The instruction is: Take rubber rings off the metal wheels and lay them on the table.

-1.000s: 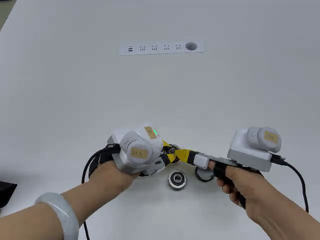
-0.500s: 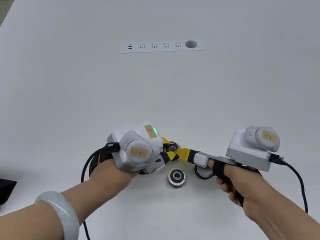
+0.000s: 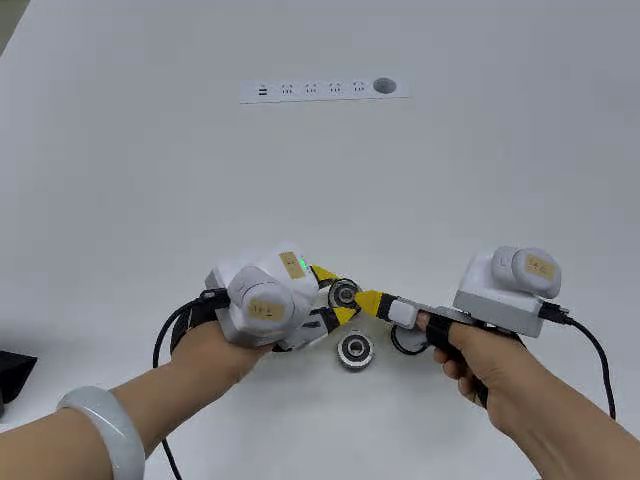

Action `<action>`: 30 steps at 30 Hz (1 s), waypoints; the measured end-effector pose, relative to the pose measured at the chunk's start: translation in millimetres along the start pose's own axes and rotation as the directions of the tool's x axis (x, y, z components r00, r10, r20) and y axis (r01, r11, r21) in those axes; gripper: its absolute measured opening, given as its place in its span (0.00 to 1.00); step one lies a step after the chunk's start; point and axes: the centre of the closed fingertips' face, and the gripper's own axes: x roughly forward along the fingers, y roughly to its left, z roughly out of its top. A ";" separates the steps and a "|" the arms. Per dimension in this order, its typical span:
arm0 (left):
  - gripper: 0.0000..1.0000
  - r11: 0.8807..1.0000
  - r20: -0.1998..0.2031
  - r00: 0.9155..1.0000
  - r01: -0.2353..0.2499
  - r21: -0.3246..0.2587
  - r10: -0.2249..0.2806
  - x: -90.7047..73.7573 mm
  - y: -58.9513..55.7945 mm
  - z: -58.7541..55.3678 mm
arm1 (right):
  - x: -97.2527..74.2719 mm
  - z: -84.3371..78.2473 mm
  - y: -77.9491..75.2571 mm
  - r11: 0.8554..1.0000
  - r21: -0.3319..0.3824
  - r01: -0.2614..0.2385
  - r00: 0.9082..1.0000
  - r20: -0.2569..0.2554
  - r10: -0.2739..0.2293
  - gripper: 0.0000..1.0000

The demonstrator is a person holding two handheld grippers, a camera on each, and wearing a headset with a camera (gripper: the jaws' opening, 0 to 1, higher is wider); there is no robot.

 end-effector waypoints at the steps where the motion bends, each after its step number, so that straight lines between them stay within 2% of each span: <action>1: 0.29 1.000 0.001 1.000 0.000 0.000 0.000 -0.2 -0.4 0.0 | 0.0 0.0 0.2 1.000 0.001 -0.001 1.000 0.000 0.001 0.02; 5: 0.32 1.000 -0.003 1.000 -0.009 -0.001 0.009 -1.3 0.6 -2.3 | -0.8 0.0 1.8 1.000 0.002 -0.007 1.000 0.001 0.007 0.02; 8: 0.41 1.000 -0.005 1.000 -0.021 -0.010 0.021 -1.7 2.1 -3.5 | -2.2 0.7 5.6 1.000 0.002 -0.017 1.000 0.003 0.017 0.02; 15: 0.44 0.999 0.001 1.000 -0.028 -0.024 0.028 -3.1 3.3 -4.8 | -6.7 0.0 14.1 0.999 0.009 -0.046 0.999 0.011 0.046 0.02; 21: 0.46 0.999 0.012 0.999 -0.029 -0.042 0.030 -5.8 3.7 -5.7 | -21.1 1.7 23.1 0.997 0.018 -0.072 0.997 0.037 0.071 0.02; 25: 0.46 0.998 0.009 0.999 -0.033 -0.047 0.034 -7.5 4.3 -8.0 | -35.7 -0.8 18.4 0.998 0.023 -0.059 0.997 0.051 0.058 0.02; 30: 0.46 0.998 0.008 0.999 -0.034 -0.050 0.035 -7.8 4.8 -9.1 | -49.7 -8.0 -2.1 0.999 0.052 -0.015 0.998 0.056 0.013 0.02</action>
